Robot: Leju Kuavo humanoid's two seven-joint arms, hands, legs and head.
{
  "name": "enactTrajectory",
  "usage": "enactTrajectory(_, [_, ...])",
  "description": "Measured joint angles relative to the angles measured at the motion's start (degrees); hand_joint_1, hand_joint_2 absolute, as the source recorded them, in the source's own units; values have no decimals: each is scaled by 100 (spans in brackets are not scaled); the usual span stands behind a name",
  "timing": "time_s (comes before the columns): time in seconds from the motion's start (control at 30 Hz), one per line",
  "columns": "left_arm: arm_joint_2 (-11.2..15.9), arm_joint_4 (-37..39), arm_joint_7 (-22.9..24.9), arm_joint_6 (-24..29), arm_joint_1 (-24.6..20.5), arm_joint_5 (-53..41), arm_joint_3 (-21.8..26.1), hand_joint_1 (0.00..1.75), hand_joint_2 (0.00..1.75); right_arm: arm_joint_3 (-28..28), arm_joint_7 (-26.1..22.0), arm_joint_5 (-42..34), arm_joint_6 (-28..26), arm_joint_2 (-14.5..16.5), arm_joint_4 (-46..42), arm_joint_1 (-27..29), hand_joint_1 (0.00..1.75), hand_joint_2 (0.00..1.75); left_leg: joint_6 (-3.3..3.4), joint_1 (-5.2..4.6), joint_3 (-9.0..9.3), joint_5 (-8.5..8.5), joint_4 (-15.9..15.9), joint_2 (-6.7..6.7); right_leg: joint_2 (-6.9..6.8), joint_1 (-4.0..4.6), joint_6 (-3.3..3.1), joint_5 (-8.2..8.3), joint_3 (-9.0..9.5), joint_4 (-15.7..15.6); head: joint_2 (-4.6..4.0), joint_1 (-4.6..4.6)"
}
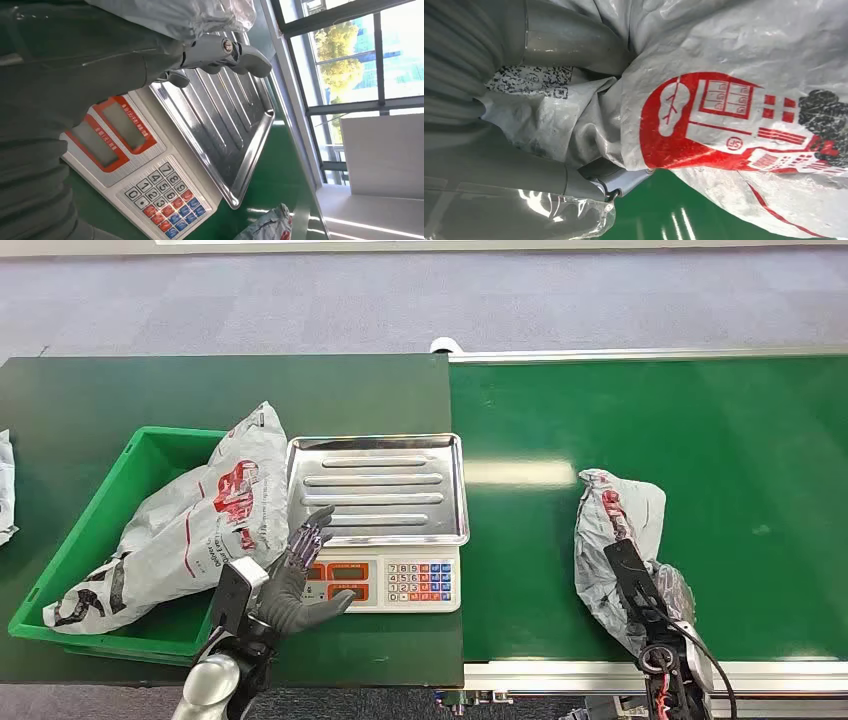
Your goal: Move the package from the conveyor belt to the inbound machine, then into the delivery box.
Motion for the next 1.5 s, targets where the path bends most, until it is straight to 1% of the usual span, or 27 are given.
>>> enactTrajectory(0.07, [0,-3,-8,0,2,1,2,0,175,50,-255,-82,-49,10,-62,32,175,175,0,0,-1,0,0,0,0,0,0,0,-1,0,0,0])
enactTrajectory(0.17, [0,-9,-71,0,9,34,8,0,175,226,-1013,-347,-218,60,-367,139,175,175,0,0,-2,0,0,0,0,0,0,0,-4,0,0,-1])
enactTrajectory(0.2, [0,-9,-97,0,10,52,9,0,175,292,-1172,-423,-253,81,-505,170,175,175,-1,0,-2,-1,0,0,0,0,0,0,-4,0,0,-1])
enactTrajectory(0.3, [-1,-8,-219,31,10,109,14,0,175,464,-1495,-649,-333,132,-907,281,175,175,-1,1,-2,0,0,-1,0,1,-1,-1,-4,0,0,1])
enactTrajectory(0.37, [-8,-5,-420,154,6,180,27,0,175,588,-1740,-835,-428,164,-1251,401,175,175,-1,1,-3,0,0,-1,0,1,-1,-1,-4,0,0,1])
enactTrajectory(0.43, [-27,-4,-624,329,-7,247,52,0,175,714,-1884,-990,-479,192,-1652,525,175,175,-1,1,-3,-1,0,0,1,1,-1,-1,-5,0,0,0])
enactTrajectory(0.53, [-49,-4,-726,450,-21,292,77,0,175,842,-1918,-1084,-477,213,-2108,642,175,175,-1,0,-3,-1,0,0,1,0,-1,-1,-5,0,0,0])
enactTrajectory(0.7, [-62,-4,-740,483,-24,295,90,0,175,917,-1921,-1103,-474,233,-2472,739,175,175,-1,0,-3,0,0,0,0,0,0,0,-4,0,0,0])
enactTrajectory(1.23, [-80,-4,-748,487,-31,295,125,0,175,963,-1925,-1109,-471,243,-2686,800,175,175,-1,0,-2,0,0,0,1,0,0,0,-4,0,0,0])
enactTrajectory(1.4, [-94,-7,-854,570,-31,461,156,0,175,1034,-2111,-1160,-395,228,-2773,794,175,175,-1,0,-3,0,0,0,1,0,0,0,-4,0,0,0])
enactTrajectory(1.5, [-96,-8,-926,581,-46,641,166,0,175,1229,-2217,-1125,-263,132,-2966,655,175,175,0,0,-5,0,0,1,2,1,0,1,-4,1,0,0])
